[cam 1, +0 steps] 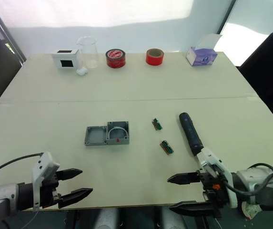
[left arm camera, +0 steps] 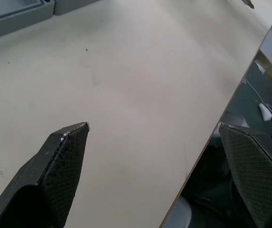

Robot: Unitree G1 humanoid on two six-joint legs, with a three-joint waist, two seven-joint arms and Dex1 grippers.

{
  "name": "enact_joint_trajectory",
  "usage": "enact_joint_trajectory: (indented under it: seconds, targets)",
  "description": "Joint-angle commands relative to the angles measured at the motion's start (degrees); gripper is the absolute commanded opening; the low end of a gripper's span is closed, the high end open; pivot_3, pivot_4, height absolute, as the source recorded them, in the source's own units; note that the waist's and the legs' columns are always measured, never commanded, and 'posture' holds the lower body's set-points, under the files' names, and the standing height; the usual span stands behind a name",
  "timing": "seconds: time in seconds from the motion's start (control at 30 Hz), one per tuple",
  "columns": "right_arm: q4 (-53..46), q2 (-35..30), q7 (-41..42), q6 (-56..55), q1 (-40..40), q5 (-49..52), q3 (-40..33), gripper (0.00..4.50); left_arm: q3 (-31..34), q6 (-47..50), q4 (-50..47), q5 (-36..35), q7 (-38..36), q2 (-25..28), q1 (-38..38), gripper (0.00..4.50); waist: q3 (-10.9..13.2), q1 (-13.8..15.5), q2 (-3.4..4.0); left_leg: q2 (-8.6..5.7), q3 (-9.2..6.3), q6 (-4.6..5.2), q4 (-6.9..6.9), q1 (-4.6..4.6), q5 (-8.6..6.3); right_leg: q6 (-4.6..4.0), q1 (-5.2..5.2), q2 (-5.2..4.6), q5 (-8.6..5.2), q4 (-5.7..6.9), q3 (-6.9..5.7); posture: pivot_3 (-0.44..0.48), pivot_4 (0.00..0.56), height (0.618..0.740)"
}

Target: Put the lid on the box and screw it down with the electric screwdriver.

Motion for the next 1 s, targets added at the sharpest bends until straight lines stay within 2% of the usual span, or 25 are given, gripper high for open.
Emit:
enact_joint_trajectory:
  seconds: [0.03, 0.23, 0.4, 0.53, 0.7, 0.77, 0.8, 0.87, 0.93, 1.0]
  targets:
    - [-0.4, 0.6, 0.5, -1.0, -0.1, -0.7, 0.4, 4.50, 1.1, 0.4, -0.9, -1.2, 0.4, -0.3, -0.4, 4.46, 0.0, 0.0, 0.00, 0.00, 0.00, 0.00, 0.00, 0.00, 0.00, 0.00, 0.00, 0.00, 0.00, 0.01, 0.00, 0.000, 0.150, 0.740]
    - [-0.4, 1.0, -0.9, -0.3, -0.8, -1.5, 1.2, 4.50, 1.3, 0.9, -0.9, -1.7, 1.1, -0.4, -1.2, 4.46, 0.0, 0.0, 0.00, -0.01, 0.00, 0.00, 0.02, 0.00, 0.00, 0.00, 0.00, 0.00, 0.00, 0.04, 0.00, 0.000, 0.150, 0.740]
    - [2.5, 3.4, -4.5, 1.6, -3.7, 1.5, 1.7, 4.50, -0.2, -1.6, 0.2, 3.8, 2.3, 0.3, -2.0, 4.46, 0.0, 0.0, -0.02, -0.01, 0.00, 0.00, 0.05, 0.00, 0.00, 0.00, 0.00, 0.00, 0.00, 0.07, 0.00, 0.000, 0.150, 0.740]
    - [2.6, 6.1, -5.9, 0.4, -7.3, 1.1, 2.1, 4.50, 3.0, 1.3, 2.4, -1.1, 1.2, 0.9, -5.0, 4.46, 0.0, 0.0, -0.02, -0.01, 0.00, 0.00, 0.06, 0.00, 0.00, 0.00, -0.03, -0.01, 0.00, 0.13, 0.00, 0.000, 0.150, 0.740]
    - [5.4, 5.8, -13.5, 6.2, -16.0, 11.3, 1.7, 4.50, 4.1, -3.0, 6.8, 8.0, -0.2, 6.8, -7.0, 4.46, 0.0, -0.1, -0.02, -0.01, 0.00, -0.01, 0.09, 0.00, 0.00, 0.00, -0.09, -0.01, 0.00, 0.21, 0.01, 0.000, 0.150, 0.740]
    - [5.6, 4.6, -16.1, 8.1, -18.8, 14.5, 2.1, 4.50, 3.7, -1.6, 7.8, 7.8, -2.0, 10.3, -9.4, 4.46, 0.0, 0.1, -0.03, -0.01, 0.00, -0.01, 0.09, 0.00, 0.01, -0.01, -0.12, -0.03, 0.00, 0.27, 0.01, 0.000, 0.150, 0.740]
    - [5.8, 4.5, -17.3, 8.6, -20.3, 15.5, 2.4, 4.50, 3.2, 0.5, 8.5, 6.1, -3.4, 12.8, -11.6, 4.46, 0.0, 0.1, -0.03, -0.03, 0.00, -0.01, 0.09, 0.00, 0.01, -0.01, -0.15, -0.05, 0.00, 0.33, 0.01, 0.000, 0.150, 0.740]
    - [5.5, 6.5, -20.9, 7.2, -24.8, 15.5, 3.1, 4.50, -0.7, -0.2, 11.2, 4.4, -4.3, 16.9, -23.5, 4.46, 0.0, 0.2, -0.11, -0.05, -0.01, -0.01, 0.10, 0.00, 0.00, -0.02, -0.22, -0.08, -0.01, 0.34, 0.01, 0.000, 0.150, 0.740]
    - [3.8, 10.7, -22.6, 2.9, -28.4, 10.7, 4.1, 4.50, -11.8, -3.4, 13.9, 8.8, -7.1, 18.9, -39.2, 4.46, 0.0, 0.5, -0.22, -0.04, -0.10, -0.04, 0.21, 0.00, 0.02, -0.04, -0.31, -0.07, 0.01, 0.38, -0.07, 0.000, 0.150, 0.740]
    - [3.3, 12.1, -23.0, 3.0, -30.2, 9.6, 5.9, 4.50, -21.0, -6.5, 16.2, 14.6, -9.7, 18.8, -48.4, 4.46, -0.1, 0.3, -0.13, -0.07, -0.08, -0.05, 0.24, 0.00, 0.02, -0.03, -0.26, -0.01, 0.02, 0.41, -0.10, 0.000, 0.150, 0.740]
